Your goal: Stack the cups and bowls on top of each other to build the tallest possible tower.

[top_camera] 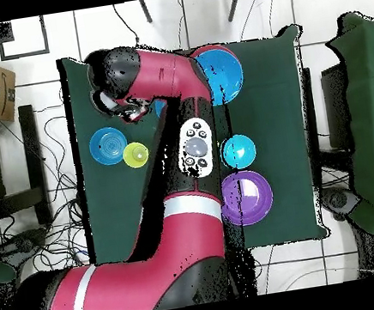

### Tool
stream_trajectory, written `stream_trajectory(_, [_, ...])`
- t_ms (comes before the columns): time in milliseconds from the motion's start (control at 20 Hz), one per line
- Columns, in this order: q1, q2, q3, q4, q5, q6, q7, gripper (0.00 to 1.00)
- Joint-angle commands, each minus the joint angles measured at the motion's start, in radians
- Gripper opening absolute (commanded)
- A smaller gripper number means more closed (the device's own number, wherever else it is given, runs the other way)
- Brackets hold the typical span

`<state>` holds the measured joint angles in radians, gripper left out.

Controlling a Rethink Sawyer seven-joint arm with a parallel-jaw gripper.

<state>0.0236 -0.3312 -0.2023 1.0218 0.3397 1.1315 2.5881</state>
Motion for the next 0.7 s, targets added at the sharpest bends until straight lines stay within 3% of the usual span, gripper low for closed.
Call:
stream_trajectory(50, [-0.024,0.018,0.107,0.144,0.064,0.024,0.136,1.00])
stream_trajectory(250, [-0.017,0.021,0.095,0.136,0.080,0.037,0.147,1.00])
stream_trajectory(450, [-0.014,0.044,0.066,0.084,0.118,0.090,0.260,1.00])
stream_trajectory(500, [0.000,0.042,0.045,0.092,0.128,0.068,0.308,1.00])
stream_trajectory(700, [0.022,0.043,0.015,0.125,0.142,-0.019,0.332,1.00])
